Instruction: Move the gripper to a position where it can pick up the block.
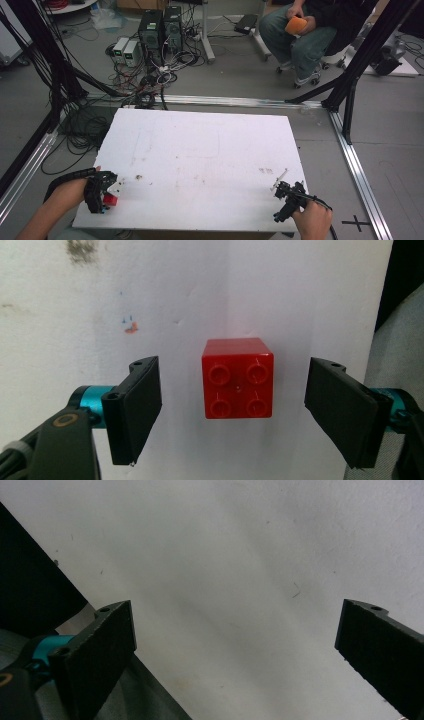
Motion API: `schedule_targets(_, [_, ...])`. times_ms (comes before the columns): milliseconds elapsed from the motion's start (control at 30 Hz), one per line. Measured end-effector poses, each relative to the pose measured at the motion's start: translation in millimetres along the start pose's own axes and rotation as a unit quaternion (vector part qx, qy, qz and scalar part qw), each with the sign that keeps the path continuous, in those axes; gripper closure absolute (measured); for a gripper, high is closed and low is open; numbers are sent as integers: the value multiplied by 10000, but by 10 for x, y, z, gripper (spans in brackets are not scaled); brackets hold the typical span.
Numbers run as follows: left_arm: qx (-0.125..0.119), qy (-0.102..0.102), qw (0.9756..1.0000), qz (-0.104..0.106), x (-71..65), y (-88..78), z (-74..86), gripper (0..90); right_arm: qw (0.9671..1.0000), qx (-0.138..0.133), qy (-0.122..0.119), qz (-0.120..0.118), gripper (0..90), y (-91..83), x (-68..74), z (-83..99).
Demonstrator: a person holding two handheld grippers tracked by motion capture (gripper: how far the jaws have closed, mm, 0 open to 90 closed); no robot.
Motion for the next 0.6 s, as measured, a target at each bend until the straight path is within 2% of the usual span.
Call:
schedule_targets(367, [89, -4, 9999, 70, -1, 120, 47, 232, 10000, 30, -37, -17, 21, 14, -4, -10])
schedule_targets(600, [95, -28, 9999, 69, 7, 108, 50, 232, 10000, 28, -12, -12, 21, 3, 0, -10])
Point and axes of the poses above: each handheld gripper's, and its own axes: y roughly forward along the jaws, z roughly out of its underside, x roughly to its left, the point moved 2 cm from there along y, roughly forward along the jaws, and after that the axes turned 14 degrees about -y, right-handed, at the moved point
